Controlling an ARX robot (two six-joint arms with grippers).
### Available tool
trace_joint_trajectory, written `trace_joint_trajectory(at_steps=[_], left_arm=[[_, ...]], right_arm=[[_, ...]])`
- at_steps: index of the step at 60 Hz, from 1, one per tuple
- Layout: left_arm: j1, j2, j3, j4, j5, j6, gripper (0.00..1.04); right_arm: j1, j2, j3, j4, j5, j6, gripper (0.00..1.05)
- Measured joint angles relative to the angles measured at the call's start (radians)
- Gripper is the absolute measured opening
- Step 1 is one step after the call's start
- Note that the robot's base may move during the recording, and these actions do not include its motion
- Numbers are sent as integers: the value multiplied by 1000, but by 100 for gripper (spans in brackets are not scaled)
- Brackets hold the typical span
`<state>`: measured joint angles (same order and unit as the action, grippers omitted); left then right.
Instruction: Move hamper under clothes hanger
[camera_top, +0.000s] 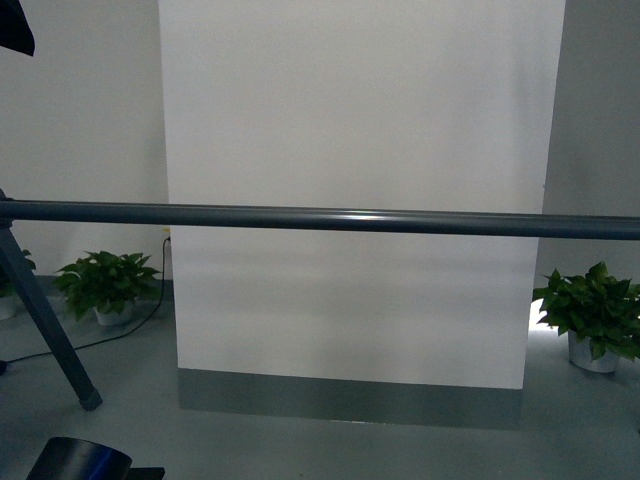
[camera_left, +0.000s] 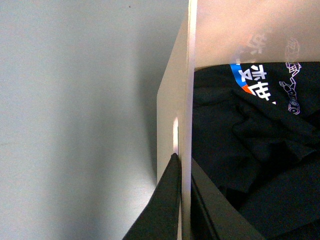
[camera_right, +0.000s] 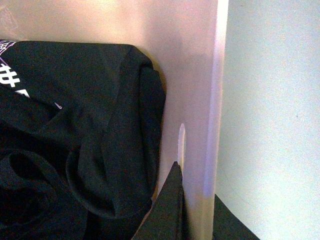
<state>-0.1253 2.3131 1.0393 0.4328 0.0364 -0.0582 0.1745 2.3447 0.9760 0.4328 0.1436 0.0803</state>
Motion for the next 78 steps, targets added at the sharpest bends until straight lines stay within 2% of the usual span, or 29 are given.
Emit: trace_joint_trajectory(at_steps=[78], left_arm=[[0,0,0,0,0,0,4]], right_arm=[[0,0,0,0,0,0,2]])
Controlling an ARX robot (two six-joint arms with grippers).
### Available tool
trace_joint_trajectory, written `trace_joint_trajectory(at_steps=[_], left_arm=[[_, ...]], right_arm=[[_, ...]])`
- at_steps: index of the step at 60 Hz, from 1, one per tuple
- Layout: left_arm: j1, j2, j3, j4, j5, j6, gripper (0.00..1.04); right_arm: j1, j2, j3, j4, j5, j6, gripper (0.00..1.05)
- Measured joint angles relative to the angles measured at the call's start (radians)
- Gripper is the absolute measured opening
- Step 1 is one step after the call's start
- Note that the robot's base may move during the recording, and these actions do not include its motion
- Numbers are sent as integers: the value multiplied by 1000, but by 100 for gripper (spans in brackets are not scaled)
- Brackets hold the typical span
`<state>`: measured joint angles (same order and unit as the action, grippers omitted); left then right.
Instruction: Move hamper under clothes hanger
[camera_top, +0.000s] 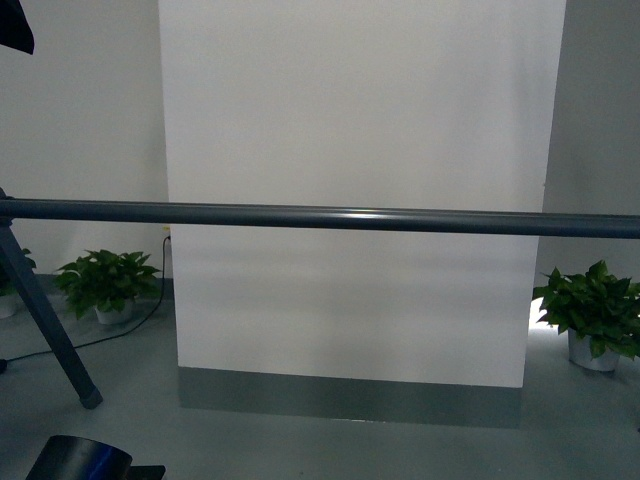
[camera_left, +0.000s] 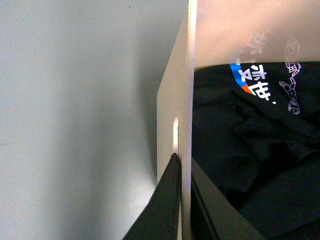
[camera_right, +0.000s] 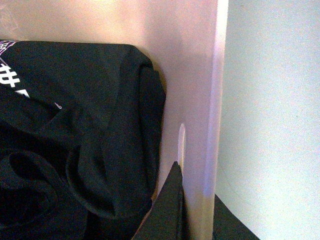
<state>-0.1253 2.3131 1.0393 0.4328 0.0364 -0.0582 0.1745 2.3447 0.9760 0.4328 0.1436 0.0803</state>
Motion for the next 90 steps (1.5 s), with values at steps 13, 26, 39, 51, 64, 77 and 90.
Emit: trace_joint_trajectory(at_steps=[13,26,39,51,64,77,90], left_arm=[[0,0,0,0,0,0,4],[0,0,0,0,0,0,4],[0,0,0,0,0,0,4],[0,0,0,0,0,0,4],[0,0,0,0,0,0,4],[0,0,0,0,0,0,4],[-6,0,10,-39,-56,-27,4]], right_arm=[[0,0,0,0,0,0,2],[0,0,0,0,0,0,2],[0,0,0,0,0,0,2],[0,0,0,0,0,0,2],[0,0,0,0,0,0,2],[0,0,0,0,0,0,2],[1,0,5,-25,24,59,2]])
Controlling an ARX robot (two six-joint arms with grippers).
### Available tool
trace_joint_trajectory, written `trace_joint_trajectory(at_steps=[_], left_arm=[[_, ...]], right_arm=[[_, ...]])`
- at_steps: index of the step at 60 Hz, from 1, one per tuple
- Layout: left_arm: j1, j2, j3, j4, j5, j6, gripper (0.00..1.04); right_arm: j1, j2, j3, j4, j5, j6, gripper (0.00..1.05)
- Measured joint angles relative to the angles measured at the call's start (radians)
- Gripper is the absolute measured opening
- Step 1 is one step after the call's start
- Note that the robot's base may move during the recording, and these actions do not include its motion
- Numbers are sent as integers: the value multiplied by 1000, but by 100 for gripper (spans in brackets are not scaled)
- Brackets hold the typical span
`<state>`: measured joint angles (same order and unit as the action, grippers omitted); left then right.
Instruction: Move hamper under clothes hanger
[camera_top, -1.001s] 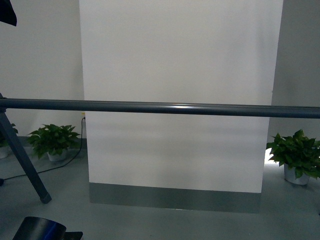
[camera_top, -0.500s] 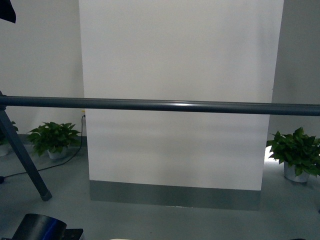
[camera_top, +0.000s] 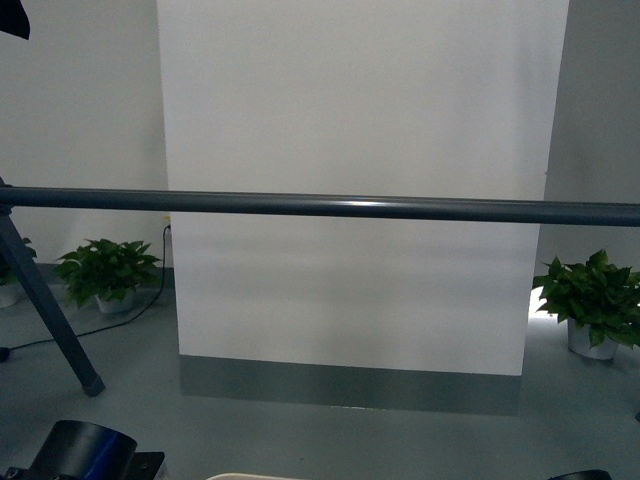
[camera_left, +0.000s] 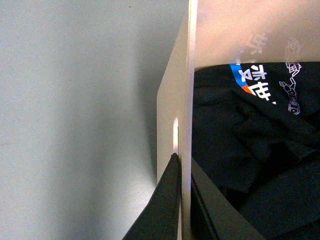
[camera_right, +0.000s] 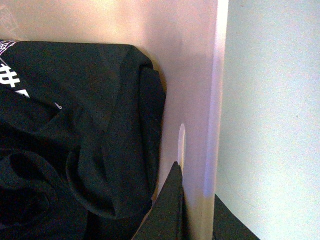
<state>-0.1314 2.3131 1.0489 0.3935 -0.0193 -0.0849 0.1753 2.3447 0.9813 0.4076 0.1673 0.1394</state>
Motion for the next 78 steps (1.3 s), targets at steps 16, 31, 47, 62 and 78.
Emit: trace_joint_trajectory(at_steps=[16,31,47,62,78], left_arm=[[-23,6,18,-66,-113,-77,4],[-28,56,45,-66,-112,-95,4],[-31,106,59,-65,-110,-121,4],[-31,115,63,-49,-107,-137,4],[-31,126,63,-27,-101,-160,4]], right_arm=[[16,3,5,-16,-3,199,2],[16,34,9,-8,-3,209,2],[16,65,9,7,-1,208,2],[15,84,15,23,1,208,2],[11,114,31,36,4,211,2]])
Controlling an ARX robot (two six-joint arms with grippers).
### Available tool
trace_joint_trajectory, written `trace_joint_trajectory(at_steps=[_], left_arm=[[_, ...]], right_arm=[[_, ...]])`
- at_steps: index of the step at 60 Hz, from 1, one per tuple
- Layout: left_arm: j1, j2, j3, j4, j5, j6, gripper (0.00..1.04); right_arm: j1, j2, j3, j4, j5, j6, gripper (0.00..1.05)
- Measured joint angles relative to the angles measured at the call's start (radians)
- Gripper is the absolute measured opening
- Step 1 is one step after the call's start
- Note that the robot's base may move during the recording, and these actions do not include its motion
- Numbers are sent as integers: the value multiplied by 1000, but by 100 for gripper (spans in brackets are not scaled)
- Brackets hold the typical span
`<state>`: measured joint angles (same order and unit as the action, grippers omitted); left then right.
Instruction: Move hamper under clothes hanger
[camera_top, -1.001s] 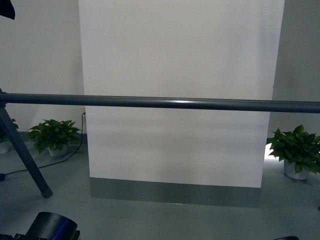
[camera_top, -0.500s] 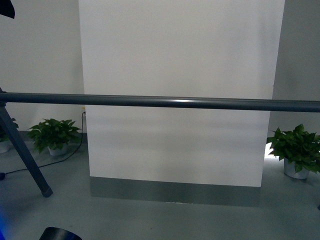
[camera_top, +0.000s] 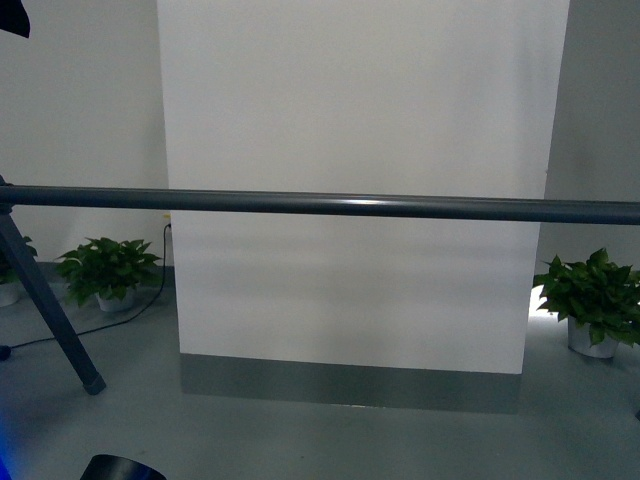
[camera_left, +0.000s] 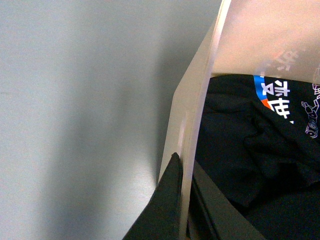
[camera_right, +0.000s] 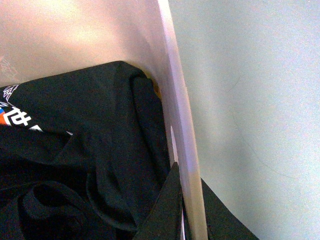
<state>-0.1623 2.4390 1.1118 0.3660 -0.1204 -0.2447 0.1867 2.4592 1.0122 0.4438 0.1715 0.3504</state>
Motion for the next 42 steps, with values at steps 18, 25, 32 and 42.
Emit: trace_joint_trajectory(at_steps=[18,25,32,42], left_arm=[[-4,11,-3,30,-2,-48,21],[3,10,-19,51,-12,-62,37],[7,-10,-26,60,-27,-66,52],[16,-120,-30,66,-34,-73,82]], right_arm=[[-3,8,0,25,18,16,14],[-11,8,-5,39,30,20,30],[-18,-5,-16,50,38,20,45],[-34,-94,-33,61,62,15,73]])
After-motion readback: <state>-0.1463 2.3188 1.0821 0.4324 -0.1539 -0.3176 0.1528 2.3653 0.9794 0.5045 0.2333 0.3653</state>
